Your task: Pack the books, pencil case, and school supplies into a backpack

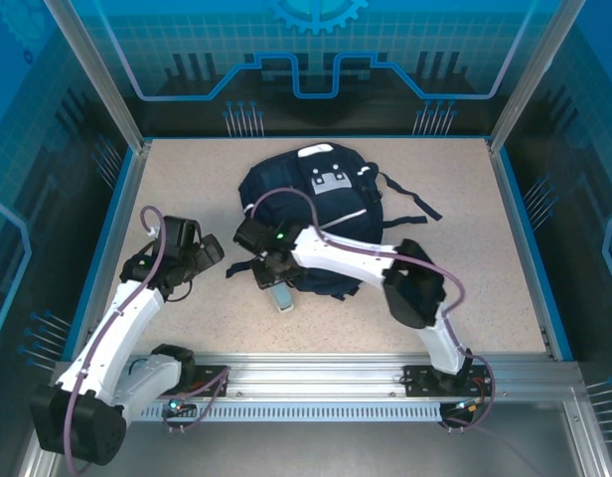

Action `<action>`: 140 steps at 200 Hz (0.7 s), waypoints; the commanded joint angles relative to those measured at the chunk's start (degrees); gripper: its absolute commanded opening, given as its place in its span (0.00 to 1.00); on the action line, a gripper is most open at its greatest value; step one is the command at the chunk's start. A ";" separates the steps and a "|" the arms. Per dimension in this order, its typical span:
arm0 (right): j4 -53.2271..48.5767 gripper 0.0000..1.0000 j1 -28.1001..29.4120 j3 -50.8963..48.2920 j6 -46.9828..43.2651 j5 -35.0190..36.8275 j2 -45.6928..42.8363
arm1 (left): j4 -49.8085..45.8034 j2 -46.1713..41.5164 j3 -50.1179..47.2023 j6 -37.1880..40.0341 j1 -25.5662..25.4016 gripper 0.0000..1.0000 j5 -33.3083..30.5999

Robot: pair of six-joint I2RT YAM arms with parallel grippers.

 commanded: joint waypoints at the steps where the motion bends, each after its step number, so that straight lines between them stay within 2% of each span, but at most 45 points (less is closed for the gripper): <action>1: 5.44 0.25 -1.16 -3.91 -3.30 3.64 -13.47 | 4.89 -1.28 -1.88 5.89 0.25 0.99 12.15; 20: 7.21 0.26 -4.29 -9.03 -3.17 4.40 -20.48 | 8.84 -1.64 -2.80 7.15 -0.89 0.99 17.60; 36: 7.48 0.26 -7.50 -12.96 -2.54 6.61 -25.49 | 10.77 -1.43 -2.49 8.26 -4.02 0.99 18.50; 88: 9.87 0.26 -19.10 -25.66 -0.60 8.98 -38.67 | 18.67 4.52 1.63 12.21 -20.61 0.99 13.91; 123: 9.87 0.26 -25.53 -30.61 0.39 7.62 -42.43 | 19.28 15.38 9.74 19.46 -30.89 0.98 6.56; 140: 9.96 0.26 -28.17 -32.36 0.48 6.03 -43.67 | 16.34 22.64 16.01 23.39 -34.11 0.93 5.85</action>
